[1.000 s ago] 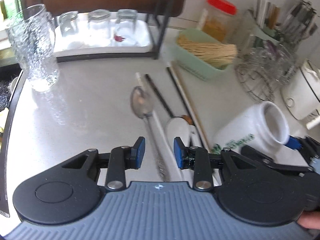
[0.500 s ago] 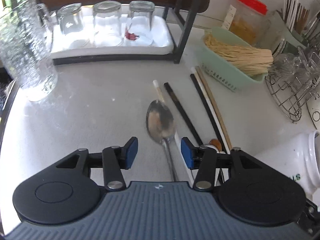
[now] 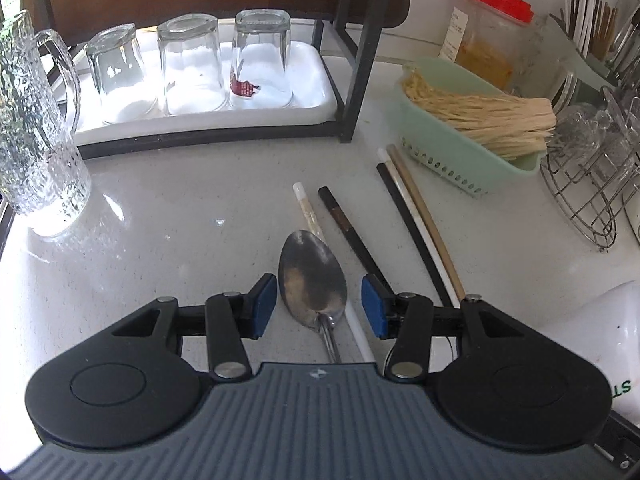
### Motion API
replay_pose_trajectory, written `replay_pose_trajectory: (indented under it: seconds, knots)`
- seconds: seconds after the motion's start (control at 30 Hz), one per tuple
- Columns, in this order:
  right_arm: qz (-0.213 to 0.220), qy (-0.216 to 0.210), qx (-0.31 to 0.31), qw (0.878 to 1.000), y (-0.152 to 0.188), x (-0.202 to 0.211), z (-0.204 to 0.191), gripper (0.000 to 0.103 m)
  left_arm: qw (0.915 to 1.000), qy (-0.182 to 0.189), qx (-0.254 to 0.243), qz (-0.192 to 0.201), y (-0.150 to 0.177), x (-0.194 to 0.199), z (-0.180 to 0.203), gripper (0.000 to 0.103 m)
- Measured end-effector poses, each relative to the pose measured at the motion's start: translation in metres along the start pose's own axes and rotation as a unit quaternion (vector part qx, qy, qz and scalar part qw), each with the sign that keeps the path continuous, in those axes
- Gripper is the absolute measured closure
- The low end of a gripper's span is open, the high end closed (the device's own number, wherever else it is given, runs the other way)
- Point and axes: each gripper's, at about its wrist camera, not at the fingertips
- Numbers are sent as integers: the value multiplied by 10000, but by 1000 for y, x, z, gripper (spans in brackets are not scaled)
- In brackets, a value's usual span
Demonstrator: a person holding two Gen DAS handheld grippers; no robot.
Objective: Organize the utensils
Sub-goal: 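Close the left gripper on the steel spoon's neck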
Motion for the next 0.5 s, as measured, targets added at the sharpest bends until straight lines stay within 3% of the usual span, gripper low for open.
replay_pose_trajectory:
  seconds: [0.23,0.3,0.5]
  knots:
    - [42,9,-55,10000,2,1,0,16,9999,-8,67,75,-2,-6,-1,51]
    - [61,10,-45,10000,2,1,0,16,9999,-28,15,110,-1,-7,0,58]
    - [106,37,-55,9999,4,1,0,16,9999,-58,-14,127,2,-5,-3,59]
Point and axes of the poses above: each gripper's, at about its wrist camera, not at the fingertips, and x roughly against the way its jaws point, z to its right, y to its underside, and after that the axes turned 10 degrees about x, right-handed
